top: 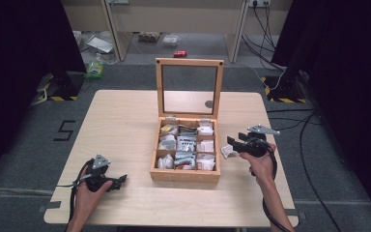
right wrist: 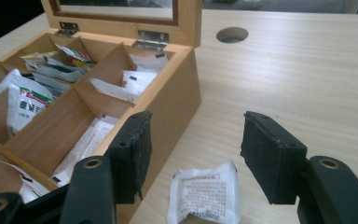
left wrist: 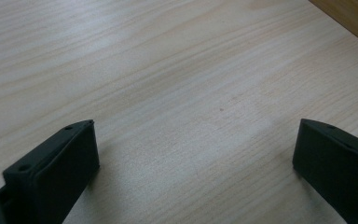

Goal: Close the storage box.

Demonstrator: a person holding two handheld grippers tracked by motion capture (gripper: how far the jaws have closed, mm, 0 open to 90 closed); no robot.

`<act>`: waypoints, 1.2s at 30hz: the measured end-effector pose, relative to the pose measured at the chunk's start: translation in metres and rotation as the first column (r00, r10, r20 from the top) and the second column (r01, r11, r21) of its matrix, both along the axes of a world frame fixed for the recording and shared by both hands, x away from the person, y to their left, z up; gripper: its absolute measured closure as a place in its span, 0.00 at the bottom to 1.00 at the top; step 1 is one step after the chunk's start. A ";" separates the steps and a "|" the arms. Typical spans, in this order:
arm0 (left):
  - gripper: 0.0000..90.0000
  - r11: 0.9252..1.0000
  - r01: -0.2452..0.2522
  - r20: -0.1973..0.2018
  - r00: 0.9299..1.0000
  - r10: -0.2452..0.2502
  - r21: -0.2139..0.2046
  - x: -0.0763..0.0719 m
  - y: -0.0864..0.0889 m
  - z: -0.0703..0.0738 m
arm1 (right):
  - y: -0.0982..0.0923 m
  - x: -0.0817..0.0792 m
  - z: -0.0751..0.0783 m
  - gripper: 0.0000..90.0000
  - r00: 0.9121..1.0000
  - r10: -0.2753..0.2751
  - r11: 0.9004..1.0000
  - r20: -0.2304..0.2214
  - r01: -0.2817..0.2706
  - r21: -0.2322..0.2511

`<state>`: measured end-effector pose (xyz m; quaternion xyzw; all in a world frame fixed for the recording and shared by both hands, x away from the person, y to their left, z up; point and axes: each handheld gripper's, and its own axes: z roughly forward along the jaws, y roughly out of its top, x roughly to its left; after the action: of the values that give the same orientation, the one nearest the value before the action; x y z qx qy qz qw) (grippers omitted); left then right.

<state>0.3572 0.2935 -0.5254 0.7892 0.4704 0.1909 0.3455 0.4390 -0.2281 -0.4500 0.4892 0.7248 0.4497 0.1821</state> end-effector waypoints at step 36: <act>0.00 1.000 0.001 -0.001 1.000 -0.001 0.001 0.000 0.000 0.000 | 0.035 0.075 0.014 0.48 0.996 0.014 1.000 0.088 -0.015 0.009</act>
<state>0.3572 0.2936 -0.5253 0.7897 0.4701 0.1906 0.3449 0.5143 -0.1929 -0.4363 0.4646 0.7175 0.4755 0.2081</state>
